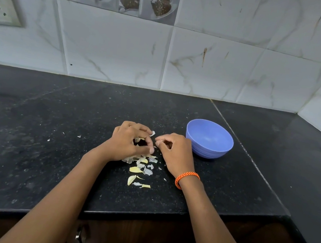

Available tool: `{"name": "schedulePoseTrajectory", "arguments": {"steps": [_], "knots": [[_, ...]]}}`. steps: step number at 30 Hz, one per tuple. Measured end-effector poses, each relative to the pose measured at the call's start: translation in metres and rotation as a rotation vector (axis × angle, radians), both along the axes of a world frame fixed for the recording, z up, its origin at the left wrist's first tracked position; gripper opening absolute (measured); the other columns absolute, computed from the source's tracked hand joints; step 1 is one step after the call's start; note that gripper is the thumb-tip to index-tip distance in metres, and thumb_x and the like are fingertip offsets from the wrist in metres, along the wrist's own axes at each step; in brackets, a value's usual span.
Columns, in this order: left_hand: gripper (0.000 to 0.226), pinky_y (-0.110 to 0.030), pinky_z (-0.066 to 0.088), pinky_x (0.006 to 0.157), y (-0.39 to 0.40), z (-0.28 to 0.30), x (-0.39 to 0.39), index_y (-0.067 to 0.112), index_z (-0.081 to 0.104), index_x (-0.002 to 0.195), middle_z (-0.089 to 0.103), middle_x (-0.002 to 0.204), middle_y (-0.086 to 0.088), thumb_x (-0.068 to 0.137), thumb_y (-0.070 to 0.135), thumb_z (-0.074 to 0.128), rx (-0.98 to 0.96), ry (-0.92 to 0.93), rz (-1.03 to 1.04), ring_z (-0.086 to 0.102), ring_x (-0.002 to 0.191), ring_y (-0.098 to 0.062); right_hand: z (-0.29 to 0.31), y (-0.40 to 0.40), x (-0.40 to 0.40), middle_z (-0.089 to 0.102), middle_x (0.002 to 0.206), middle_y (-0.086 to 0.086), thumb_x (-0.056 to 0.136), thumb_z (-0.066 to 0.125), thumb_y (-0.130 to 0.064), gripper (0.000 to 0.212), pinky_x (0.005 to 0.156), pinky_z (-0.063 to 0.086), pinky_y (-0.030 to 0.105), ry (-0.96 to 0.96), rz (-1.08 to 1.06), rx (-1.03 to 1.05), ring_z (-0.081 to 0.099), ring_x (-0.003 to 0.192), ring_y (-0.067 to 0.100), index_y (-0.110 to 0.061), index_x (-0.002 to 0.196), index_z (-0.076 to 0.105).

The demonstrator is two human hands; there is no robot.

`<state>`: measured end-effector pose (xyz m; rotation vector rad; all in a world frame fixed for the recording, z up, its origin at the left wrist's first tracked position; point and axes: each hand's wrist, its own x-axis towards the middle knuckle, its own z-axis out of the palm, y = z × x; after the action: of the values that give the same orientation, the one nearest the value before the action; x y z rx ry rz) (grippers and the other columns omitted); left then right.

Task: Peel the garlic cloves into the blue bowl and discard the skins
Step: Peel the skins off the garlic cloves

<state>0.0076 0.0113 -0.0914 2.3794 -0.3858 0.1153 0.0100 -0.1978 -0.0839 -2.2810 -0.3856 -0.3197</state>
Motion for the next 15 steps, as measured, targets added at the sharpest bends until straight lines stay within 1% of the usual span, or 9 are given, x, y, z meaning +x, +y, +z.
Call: {"name": "schedulePoseTrajectory", "arguments": {"steps": [1, 3, 8, 10, 12, 14, 15], "knots": [[0.039, -0.039, 0.008, 0.116, 0.0023, -0.0005, -0.0017, 0.044, 0.077, 0.097, 0.053, 0.141, 0.033, 0.074, 0.074, 0.077, 0.034, 0.028, -0.018, 0.023, 0.14, -0.004, -0.0009, 0.0001, -0.0007, 0.077, 0.096, -0.008, 0.096, 0.076, -0.018, 0.011, 0.079, 0.055, 0.02, 0.005, -0.007, -0.003, 0.067, 0.083, 0.003, -0.023, 0.103, 0.084], [0.029, -0.039, 0.005, 0.117, 0.0061, -0.0006, -0.0049, 0.043, 0.076, 0.099, 0.05, 0.143, 0.032, 0.08, 0.062, 0.087, 0.05, 0.057, -0.024, 0.02, 0.142, -0.005, -0.0009, 0.0005, -0.0016, 0.076, 0.089, -0.011, 0.096, 0.077, -0.018, 0.01, 0.077, 0.058, 0.022, 0.019, -0.022, 0.022, 0.069, 0.081, 0.001, -0.025, 0.101, 0.081], [0.011, -0.04, 0.007, 0.117, 0.0087, 0.0024, -0.0094, 0.046, 0.078, 0.097, 0.052, 0.139, 0.031, 0.089, 0.044, 0.084, 0.036, 0.044, 0.023, 0.023, 0.143, -0.008, -0.0003, 0.0022, -0.0042, 0.073, 0.081, -0.013, 0.092, 0.079, -0.015, 0.013, 0.074, 0.061, 0.025, 0.037, -0.02, 0.066, 0.068, 0.077, 0.003, -0.027, 0.089, 0.078], [0.012, -0.041, 0.009, 0.118, 0.009, 0.0039, -0.0103, 0.047, 0.078, 0.097, 0.053, 0.138, 0.029, 0.092, 0.037, 0.083, 0.051, 0.04, 0.038, 0.024, 0.142, -0.009, -0.0007, 0.0013, -0.0056, 0.072, 0.079, -0.012, 0.091, 0.08, -0.014, 0.014, 0.07, 0.058, 0.024, 0.031, -0.021, 0.074, 0.066, 0.073, 0.005, -0.027, 0.086, 0.077], [0.016, -0.039, 0.01, 0.115, 0.0084, 0.0057, -0.0111, 0.047, 0.078, 0.097, 0.054, 0.138, 0.028, 0.094, 0.032, 0.082, 0.061, 0.024, 0.046, 0.026, 0.141, -0.01, -0.0012, 0.0013, -0.0064, 0.071, 0.078, -0.012, 0.09, 0.08, -0.012, 0.015, 0.066, 0.054, 0.021, 0.027, -0.02, 0.069, 0.063, 0.07, 0.006, -0.026, 0.086, 0.077], [0.018, -0.037, 0.01, 0.113, 0.0064, 0.0065, -0.0116, 0.047, 0.078, 0.095, 0.055, 0.136, 0.027, 0.093, 0.03, 0.082, 0.061, 0.008, 0.056, 0.027, 0.14, -0.009, 0.0003, 0.0017, -0.0073, 0.073, 0.082, -0.011, 0.093, 0.078, -0.013, 0.013, 0.07, 0.054, 0.023, 0.034, -0.006, 0.06, 0.063, 0.073, 0.005, -0.025, 0.091, 0.08], [0.017, -0.037, 0.01, 0.112, 0.0057, 0.0064, -0.0115, 0.047, 0.078, 0.093, 0.055, 0.135, 0.027, 0.092, 0.031, 0.083, 0.056, 0.005, 0.066, 0.028, 0.14, -0.01, 0.0013, 0.0021, -0.0083, 0.076, 0.091, -0.009, 0.095, 0.077, -0.014, 0.013, 0.076, 0.056, 0.025, 0.038, 0.002, 0.024, 0.064, 0.08, 0.005, -0.025, 0.099, 0.082]]}}
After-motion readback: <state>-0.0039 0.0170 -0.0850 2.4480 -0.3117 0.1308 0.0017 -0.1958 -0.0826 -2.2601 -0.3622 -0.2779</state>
